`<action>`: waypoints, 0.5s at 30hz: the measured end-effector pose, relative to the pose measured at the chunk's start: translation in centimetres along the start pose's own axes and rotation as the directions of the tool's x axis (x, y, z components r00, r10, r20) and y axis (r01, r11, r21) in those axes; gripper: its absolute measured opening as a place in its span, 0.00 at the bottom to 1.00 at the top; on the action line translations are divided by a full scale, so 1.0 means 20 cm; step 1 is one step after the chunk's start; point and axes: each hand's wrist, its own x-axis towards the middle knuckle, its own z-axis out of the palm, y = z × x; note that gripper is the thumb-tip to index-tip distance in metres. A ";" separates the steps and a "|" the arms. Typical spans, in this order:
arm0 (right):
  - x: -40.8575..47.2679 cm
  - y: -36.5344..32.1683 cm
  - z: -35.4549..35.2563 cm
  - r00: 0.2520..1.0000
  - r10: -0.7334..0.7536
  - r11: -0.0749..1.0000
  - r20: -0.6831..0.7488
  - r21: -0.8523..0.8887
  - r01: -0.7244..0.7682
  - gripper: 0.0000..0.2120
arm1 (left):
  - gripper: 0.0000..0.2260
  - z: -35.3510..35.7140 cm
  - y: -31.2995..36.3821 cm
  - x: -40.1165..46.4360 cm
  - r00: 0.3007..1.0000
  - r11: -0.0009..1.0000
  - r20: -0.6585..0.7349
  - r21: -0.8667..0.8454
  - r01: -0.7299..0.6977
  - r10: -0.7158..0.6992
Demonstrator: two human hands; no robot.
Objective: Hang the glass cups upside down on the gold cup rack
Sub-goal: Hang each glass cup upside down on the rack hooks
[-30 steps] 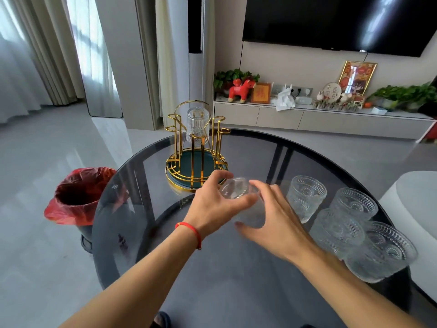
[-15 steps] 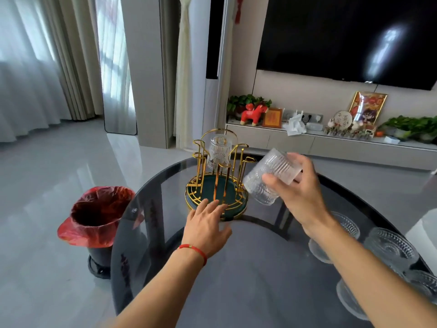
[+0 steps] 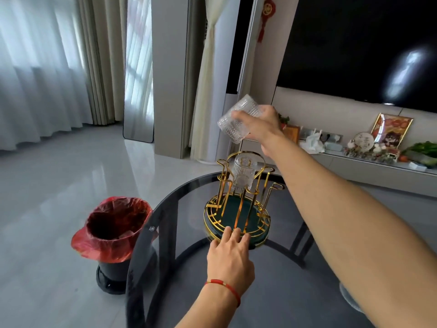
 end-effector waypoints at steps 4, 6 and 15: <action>0.06 0.08 0.10 0.993 0.022 0.942 0.115 -0.335 0.019 0.50 | 0.28 0.00 0.00 0.01 1.000 1.000 0.020 -0.012 0.012 -0.012; 0.07 0.12 0.12 0.989 0.017 0.913 0.146 -0.406 0.044 0.51 | 0.28 0.00 0.01 0.01 1.000 1.000 0.022 -0.011 0.014 -0.013; 0.06 0.20 0.14 0.961 0.079 0.751 0.266 -0.649 0.118 0.42 | 0.27 -0.02 0.04 0.00 0.998 0.999 0.057 -0.011 0.032 -0.031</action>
